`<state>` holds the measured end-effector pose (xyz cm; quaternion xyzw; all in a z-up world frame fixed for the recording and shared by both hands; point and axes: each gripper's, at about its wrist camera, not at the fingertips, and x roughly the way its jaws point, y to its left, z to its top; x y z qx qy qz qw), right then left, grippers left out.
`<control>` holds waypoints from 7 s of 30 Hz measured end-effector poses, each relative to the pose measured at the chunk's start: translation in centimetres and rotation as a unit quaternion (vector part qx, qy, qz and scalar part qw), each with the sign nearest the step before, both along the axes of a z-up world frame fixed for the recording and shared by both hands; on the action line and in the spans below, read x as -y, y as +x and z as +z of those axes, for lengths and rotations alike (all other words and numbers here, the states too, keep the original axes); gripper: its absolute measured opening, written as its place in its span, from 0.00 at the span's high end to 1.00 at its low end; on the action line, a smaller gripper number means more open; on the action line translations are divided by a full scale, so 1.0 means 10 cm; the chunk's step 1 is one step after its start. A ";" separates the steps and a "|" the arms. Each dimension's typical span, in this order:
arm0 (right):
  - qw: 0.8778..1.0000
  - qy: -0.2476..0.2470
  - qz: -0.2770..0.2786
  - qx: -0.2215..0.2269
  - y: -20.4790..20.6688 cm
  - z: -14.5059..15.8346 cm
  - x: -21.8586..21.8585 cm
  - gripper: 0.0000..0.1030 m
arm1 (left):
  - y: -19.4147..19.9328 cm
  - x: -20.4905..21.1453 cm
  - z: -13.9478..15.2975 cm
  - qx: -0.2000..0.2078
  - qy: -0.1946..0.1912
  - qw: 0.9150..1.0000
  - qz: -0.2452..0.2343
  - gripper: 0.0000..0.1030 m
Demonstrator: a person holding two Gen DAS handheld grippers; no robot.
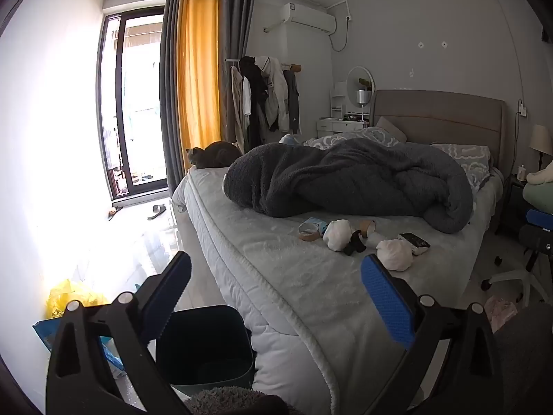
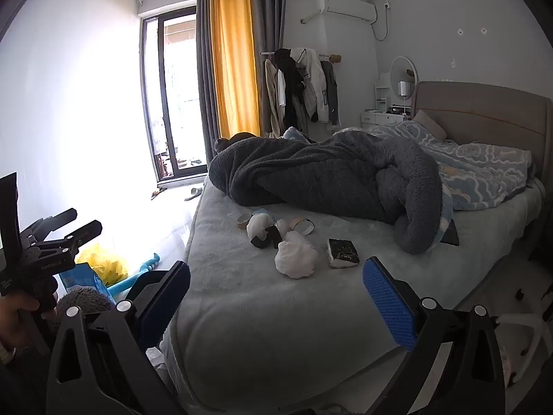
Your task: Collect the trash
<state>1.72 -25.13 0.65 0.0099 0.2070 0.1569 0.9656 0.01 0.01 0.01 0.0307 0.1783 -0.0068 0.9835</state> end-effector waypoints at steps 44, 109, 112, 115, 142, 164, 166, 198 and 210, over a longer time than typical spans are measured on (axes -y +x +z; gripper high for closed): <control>1.000 -0.006 0.000 0.000 0.00 -0.01 -0.01 0.02 | -0.01 0.00 0.00 0.005 -0.002 1.000 0.000 0.03; 0.999 -0.022 -0.014 -0.023 0.19 -0.02 0.05 0.02 | 0.09 0.05 0.02 -0.015 -0.009 1.000 -0.018 0.03; 0.999 -0.037 -0.014 -0.035 0.33 -0.09 0.08 0.02 | 0.18 0.09 -0.05 -0.032 -0.029 0.998 -0.045 0.03; 0.998 -0.035 -0.005 -0.053 0.50 -0.15 0.12 0.02 | 0.29 0.12 -0.12 -0.046 -0.047 0.996 -0.063 0.03; 0.987 -0.028 0.002 -0.156 2.12 -0.77 0.33 0.02 | 1.44 0.65 -0.62 -0.123 -0.072 0.976 -0.163 0.04; 0.963 0.002 0.023 -0.268 2.93 -1.23 0.55 0.15 | 2.08 1.32 -1.05 -0.226 -0.084 0.928 -0.285 0.09; 0.960 0.007 0.022 -0.280 2.97 -1.29 0.57 0.20 | 2.14 1.36 -1.11 -0.237 -0.076 0.925 -0.288 0.11; 0.940 -0.067 -0.038 -0.333 3.32 -1.46 0.26 0.43 | 2.51 1.20 -0.93 -0.220 -0.054 0.936 -0.270 0.50; 0.962 -0.068 -0.056 -0.260 3.30 -1.08 0.07 0.49 | 2.56 0.68 -0.73 -0.194 -0.055 0.958 -0.205 0.50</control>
